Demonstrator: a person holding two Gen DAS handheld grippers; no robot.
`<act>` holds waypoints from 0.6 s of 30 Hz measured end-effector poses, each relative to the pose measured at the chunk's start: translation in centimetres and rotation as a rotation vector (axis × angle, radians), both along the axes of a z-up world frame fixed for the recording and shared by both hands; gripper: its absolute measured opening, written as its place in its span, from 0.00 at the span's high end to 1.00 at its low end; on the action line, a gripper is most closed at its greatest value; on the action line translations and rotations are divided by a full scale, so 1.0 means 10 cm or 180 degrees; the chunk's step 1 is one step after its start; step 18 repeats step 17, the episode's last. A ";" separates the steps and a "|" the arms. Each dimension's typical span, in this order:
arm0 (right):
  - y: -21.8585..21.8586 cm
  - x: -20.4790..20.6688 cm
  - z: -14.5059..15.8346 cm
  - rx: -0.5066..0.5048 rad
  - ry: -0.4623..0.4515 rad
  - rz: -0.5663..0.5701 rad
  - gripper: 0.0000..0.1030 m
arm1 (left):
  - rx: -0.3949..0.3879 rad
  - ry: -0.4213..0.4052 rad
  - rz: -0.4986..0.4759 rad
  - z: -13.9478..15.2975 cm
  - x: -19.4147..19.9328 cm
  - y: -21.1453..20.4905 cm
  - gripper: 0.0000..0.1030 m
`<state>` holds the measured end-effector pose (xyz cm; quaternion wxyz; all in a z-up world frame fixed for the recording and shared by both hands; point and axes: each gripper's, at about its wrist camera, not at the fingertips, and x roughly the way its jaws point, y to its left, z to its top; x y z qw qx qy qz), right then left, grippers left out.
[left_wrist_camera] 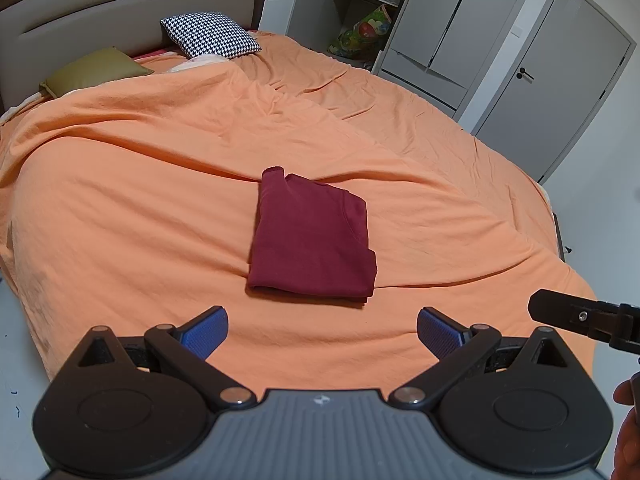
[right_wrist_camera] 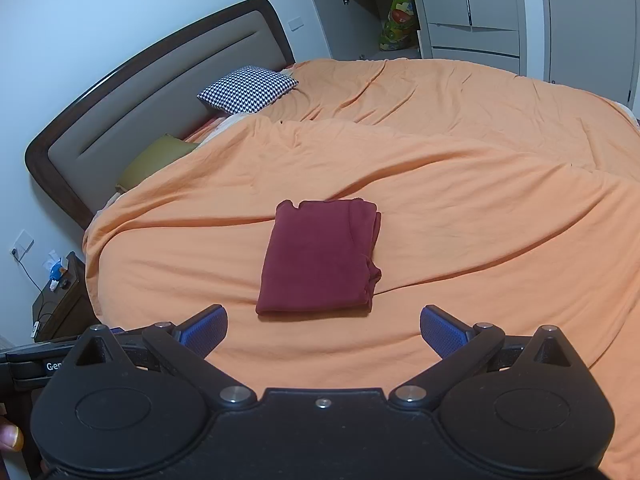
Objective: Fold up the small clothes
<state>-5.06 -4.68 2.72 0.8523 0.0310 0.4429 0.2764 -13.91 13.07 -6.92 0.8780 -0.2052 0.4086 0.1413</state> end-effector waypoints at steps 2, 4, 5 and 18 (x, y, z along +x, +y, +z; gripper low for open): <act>-0.01 0.00 0.00 0.0002 0.0001 0.0001 0.01 | -0.0003 0.0008 0.0007 -0.01 0.00 0.00 0.00; -0.01 0.00 0.00 0.0002 -0.0001 0.0000 0.01 | -0.0009 0.0015 0.0013 -0.01 0.00 0.00 0.00; -0.01 0.00 0.00 0.0002 -0.0001 0.0000 0.01 | -0.0014 0.0019 0.0014 -0.01 0.00 0.00 0.00; 0.05 0.03 -0.03 -0.0021 0.0024 -0.0004 0.01 | 0.0038 -0.0093 0.0027 0.00 0.02 0.03 0.00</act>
